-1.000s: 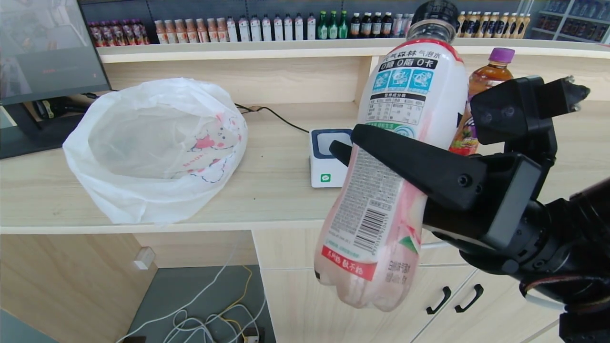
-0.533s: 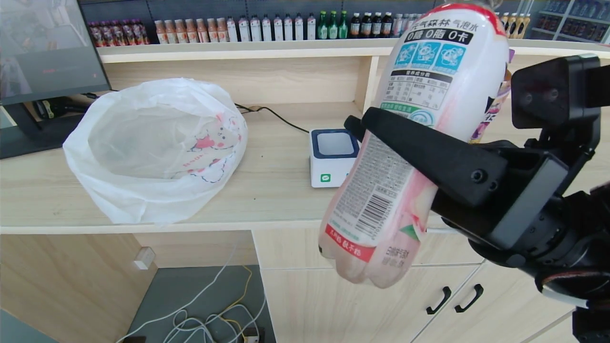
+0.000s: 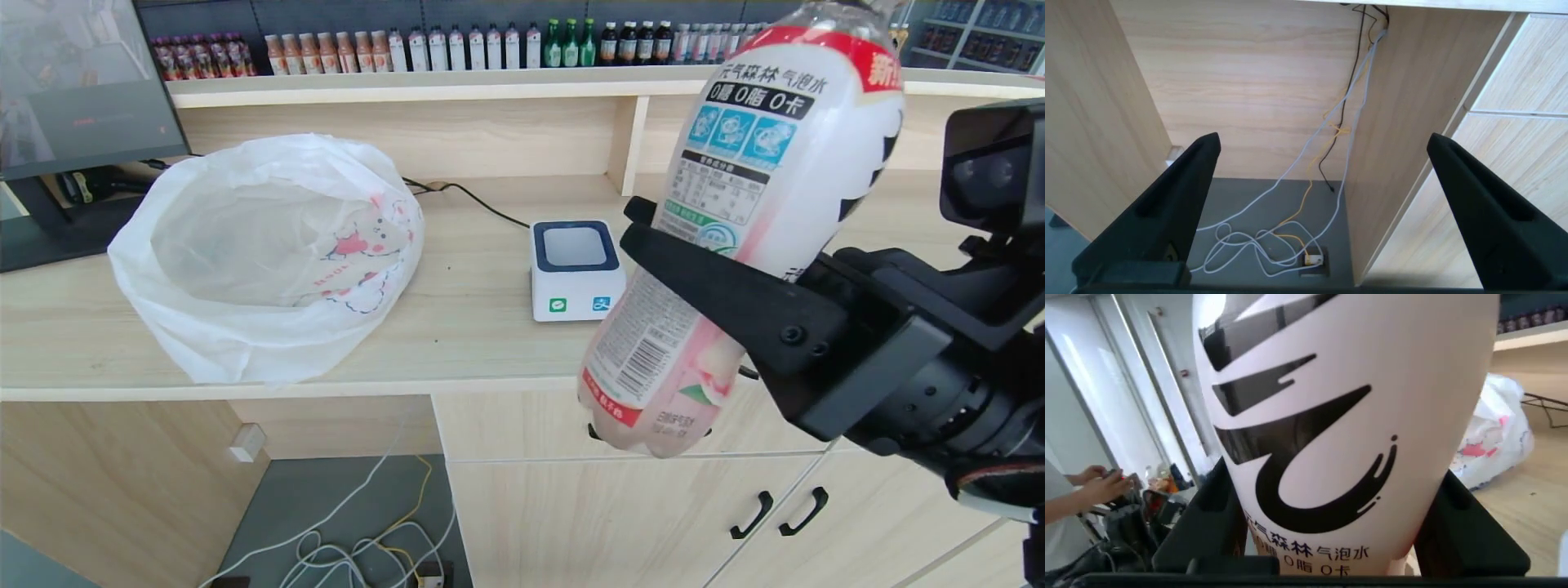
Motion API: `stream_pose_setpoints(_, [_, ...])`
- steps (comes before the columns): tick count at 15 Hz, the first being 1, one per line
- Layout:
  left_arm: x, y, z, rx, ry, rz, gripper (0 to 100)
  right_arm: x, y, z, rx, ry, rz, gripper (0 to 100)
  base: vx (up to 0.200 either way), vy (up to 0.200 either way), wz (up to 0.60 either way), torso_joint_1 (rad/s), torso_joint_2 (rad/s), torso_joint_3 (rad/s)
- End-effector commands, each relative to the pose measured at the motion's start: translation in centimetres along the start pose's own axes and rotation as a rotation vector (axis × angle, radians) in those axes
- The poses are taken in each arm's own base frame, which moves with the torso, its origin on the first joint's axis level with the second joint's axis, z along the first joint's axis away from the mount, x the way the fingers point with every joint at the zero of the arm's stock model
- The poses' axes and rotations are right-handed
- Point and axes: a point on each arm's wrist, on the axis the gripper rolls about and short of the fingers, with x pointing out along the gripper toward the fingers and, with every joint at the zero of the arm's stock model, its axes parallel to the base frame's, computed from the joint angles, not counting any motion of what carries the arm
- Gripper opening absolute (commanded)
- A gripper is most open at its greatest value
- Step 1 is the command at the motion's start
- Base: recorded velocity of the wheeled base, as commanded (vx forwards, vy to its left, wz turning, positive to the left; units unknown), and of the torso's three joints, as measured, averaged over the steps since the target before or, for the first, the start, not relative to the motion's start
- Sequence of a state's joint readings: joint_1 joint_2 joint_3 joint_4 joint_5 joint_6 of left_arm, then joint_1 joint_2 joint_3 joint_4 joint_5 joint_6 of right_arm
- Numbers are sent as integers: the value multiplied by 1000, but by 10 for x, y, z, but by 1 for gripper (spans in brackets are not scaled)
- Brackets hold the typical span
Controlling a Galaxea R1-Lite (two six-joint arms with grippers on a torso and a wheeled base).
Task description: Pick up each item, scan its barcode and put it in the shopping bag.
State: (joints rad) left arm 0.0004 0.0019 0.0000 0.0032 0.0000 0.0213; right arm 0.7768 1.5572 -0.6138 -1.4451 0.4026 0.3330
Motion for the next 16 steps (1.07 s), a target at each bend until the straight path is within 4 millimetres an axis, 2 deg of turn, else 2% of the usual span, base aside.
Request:
stream_pose_setpoints(1, [0,0,0,0,0,1,100,-13,0,16,-87,-4,-103,0,0,0,0,0,0,0])
stream_pose_setpoints(5, [0,0,0,0,-1,0,100,-21,-3,25,-203,2,-332,0,0,0,0,0,0,0])
stream_pose_setpoints(8, [0,0,0,0,-1,0,100,-21,-18,26,-355,12,-486,0,0,0,0,0,0,0])
stream_pose_setpoints(10, [0,0,0,0,0,1,100,-18,-23,30,-473,16,-586,0,0,0,0,0,0,0])
stream_pose_setpoints(13, [0,0,0,2,-1,0,100,-5,-29,46,-567,-45,-750,0,0,0,0,0,0,0])
stream_pose_setpoints(16, [0,0,0,2,0,1,100,-3,-32,51,-668,-27,-900,0,0,0,0,0,0,0])
